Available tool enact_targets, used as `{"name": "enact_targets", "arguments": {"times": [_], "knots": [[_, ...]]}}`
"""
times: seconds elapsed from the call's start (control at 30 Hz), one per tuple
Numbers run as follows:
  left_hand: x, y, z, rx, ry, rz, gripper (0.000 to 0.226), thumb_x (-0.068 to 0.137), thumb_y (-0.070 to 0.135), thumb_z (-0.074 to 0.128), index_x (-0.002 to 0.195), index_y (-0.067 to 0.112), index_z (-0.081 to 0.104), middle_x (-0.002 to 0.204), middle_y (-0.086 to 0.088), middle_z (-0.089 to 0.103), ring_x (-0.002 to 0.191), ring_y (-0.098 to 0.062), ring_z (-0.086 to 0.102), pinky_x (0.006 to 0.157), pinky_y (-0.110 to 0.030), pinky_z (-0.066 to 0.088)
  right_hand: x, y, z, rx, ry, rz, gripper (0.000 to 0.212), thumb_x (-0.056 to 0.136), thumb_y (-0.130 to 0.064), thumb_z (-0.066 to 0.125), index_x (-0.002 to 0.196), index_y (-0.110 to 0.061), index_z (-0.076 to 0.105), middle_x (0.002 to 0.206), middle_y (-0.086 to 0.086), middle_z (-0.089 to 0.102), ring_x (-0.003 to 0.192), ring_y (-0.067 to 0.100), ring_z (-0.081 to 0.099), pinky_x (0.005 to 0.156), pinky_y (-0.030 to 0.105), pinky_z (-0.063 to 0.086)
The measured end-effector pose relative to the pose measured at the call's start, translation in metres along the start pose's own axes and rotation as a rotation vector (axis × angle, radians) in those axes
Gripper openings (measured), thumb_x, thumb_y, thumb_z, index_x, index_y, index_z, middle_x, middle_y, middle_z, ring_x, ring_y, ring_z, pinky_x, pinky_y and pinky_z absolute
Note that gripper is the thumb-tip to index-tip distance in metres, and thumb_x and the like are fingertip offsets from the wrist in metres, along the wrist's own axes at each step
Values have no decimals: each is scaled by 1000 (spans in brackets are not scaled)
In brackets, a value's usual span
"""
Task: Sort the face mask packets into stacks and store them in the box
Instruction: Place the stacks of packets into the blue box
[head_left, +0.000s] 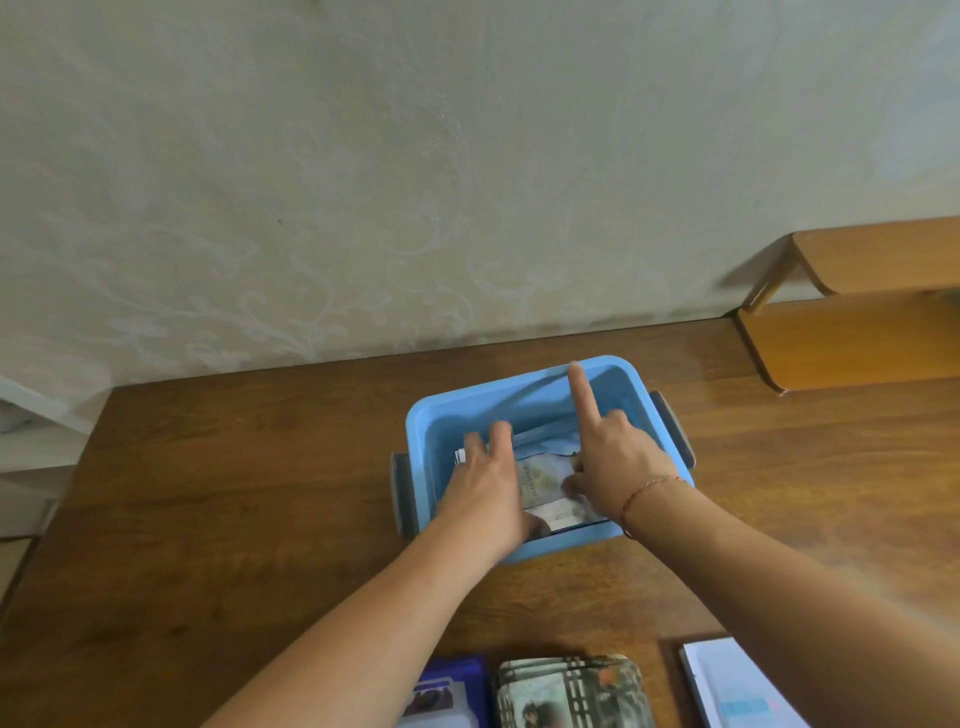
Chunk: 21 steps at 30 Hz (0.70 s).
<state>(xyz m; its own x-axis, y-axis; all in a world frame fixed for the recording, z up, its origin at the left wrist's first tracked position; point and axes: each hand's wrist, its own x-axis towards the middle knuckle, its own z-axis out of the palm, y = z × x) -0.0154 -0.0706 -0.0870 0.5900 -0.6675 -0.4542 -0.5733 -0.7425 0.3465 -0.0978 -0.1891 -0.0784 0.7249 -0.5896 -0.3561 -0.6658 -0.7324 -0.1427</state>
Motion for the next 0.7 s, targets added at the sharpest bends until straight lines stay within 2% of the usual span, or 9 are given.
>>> {"name": "enact_targets", "arguments": {"times": [0.07,0.1,0.17,0.23,0.3,0.4,0.53,0.63,0.7], "knots": [[9,-1,-5,123,-93,13,82,70,48,82,132,20,35,133,-7,32,118,-30,45,92,-43,49,-3,3,-11,-111,90,-60,91,82,-28,74,147,-26,10,106,9,47,78,21,52,62,33,50],[14,-1,-6,195,-127,33,82,69,52,81,131,19,39,133,-6,32,121,-30,40,96,-45,48,-4,4,-16,-153,70,-97,73,81,-27,74,137,-24,29,108,7,47,85,22,52,63,33,49],[22,1,-8,299,-152,93,87,67,56,80,135,21,39,135,-6,33,125,-30,33,100,-47,43,-1,4,-22,-207,-133,-170,47,77,-35,77,112,-20,49,107,3,52,87,20,52,70,33,51],[28,2,-6,351,-152,144,92,67,58,80,140,23,35,137,-5,33,127,-30,31,102,-47,39,5,2,-21,-238,-356,-201,38,77,-40,77,100,-19,54,96,2,55,81,19,52,74,32,50],[30,1,-4,378,-140,174,94,68,57,79,141,23,32,137,-5,33,127,-30,33,101,-48,40,13,0,-18,-282,-415,-237,36,79,-39,75,102,-17,58,91,1,54,79,20,52,78,33,50],[33,0,-1,414,-130,194,94,68,55,80,140,22,29,134,-6,32,123,-32,37,98,-48,45,23,-3,-11,-379,-416,-305,41,82,-39,72,112,-14,60,95,4,56,83,21,54,85,35,51],[35,3,4,491,-115,203,94,68,56,79,138,22,26,135,-7,29,124,-32,36,93,-47,45,28,-5,1,-421,-374,-317,48,80,-39,73,118,-12,59,113,8,60,103,28,61,84,39,53],[35,2,1,522,-99,249,92,69,60,77,137,22,27,135,-7,29,123,-31,36,92,-46,46,29,-2,-2,-438,-382,-358,50,80,-42,73,118,-12,59,112,7,60,102,27,62,82,38,53],[34,-5,-4,512,-105,267,91,69,60,76,137,22,29,135,-6,29,123,-31,35,94,-46,46,30,3,-8,-446,-330,-421,55,76,-47,75,118,-16,56,112,4,58,102,24,60,81,37,52]]}}
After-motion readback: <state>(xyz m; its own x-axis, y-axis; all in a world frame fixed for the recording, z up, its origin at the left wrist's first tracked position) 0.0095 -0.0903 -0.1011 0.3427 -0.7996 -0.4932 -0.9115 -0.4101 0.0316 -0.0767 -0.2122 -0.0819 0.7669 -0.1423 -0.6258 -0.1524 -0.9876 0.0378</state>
